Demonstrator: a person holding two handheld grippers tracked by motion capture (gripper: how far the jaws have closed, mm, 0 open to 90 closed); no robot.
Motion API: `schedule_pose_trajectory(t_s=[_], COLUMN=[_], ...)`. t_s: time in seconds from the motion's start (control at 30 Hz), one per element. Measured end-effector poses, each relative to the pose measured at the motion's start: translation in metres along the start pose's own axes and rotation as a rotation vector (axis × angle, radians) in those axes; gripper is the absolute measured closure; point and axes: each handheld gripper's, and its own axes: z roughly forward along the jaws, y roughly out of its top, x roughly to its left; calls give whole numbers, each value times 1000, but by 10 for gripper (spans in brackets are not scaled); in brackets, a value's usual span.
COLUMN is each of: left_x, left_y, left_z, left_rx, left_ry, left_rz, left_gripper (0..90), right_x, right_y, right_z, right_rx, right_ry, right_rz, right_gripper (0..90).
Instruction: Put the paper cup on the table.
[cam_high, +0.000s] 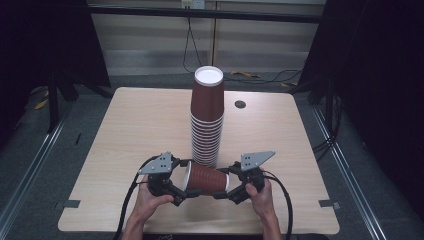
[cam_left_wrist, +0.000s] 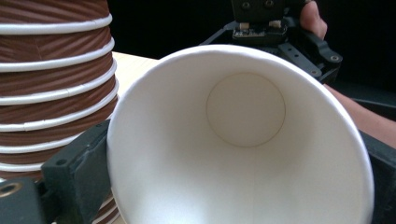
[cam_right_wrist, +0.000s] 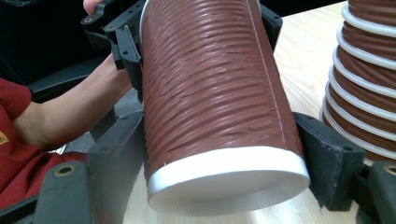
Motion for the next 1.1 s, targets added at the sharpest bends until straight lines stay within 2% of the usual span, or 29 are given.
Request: schedule_pose_trajectory(t_s=[0.23, 0.27, 0.37, 0.4, 0.43, 0.5, 0.63, 0.67, 0.7, 0.73, 0.87, 1.1], left_x=[1, 0, 1, 2, 1, 2, 3, 3, 2, 3, 3, 5], left_y=[2, 3, 2, 2, 2, 2, 1, 1, 2, 2, 2, 0], left_z=[-1, -2, -3, -3, -4, -6, -7, -7, -7, -7, -9, -13], left_rx=[24, 33, 36, 37, 35, 30, 30, 32, 45, 49, 57, 74], left_ry=[18, 41, 47, 28, 56, 42, 43, 45, 67, 53, 57, 68], left_rz=[9, 11, 12, 9, 7, 5, 1, 3, 9, 10, 13, 5], left_gripper=[50, 51, 50, 51, 50, 60, 61, 62, 62, 62, 62, 62], right_x=[0, -1, -1, -1, -1, 0, 0, 0, 0, 0, 0, 1], right_y=[-1, -1, -2, -2, -2, -3, -4, -5, -5, -5, -7, -11], right_z=[2, 2, 2, 1, 1, 0, -2, -2, -2, -3, -6, -15], right_rx=[8, 12, 8, 6, 4, -1, -14, -15, -17, -18, -34, -60], right_ry=[-10, -15, -20, -22, -28, -40, -51, -53, -56, -63, -80, -138], right_rz=[6, 9, 9, 8, 8, 11, 15, 17, 16, 19, 18, 3], right_gripper=[214, 213, 196, 191, 181, 146, 140, 139, 139, 138, 134, 131])
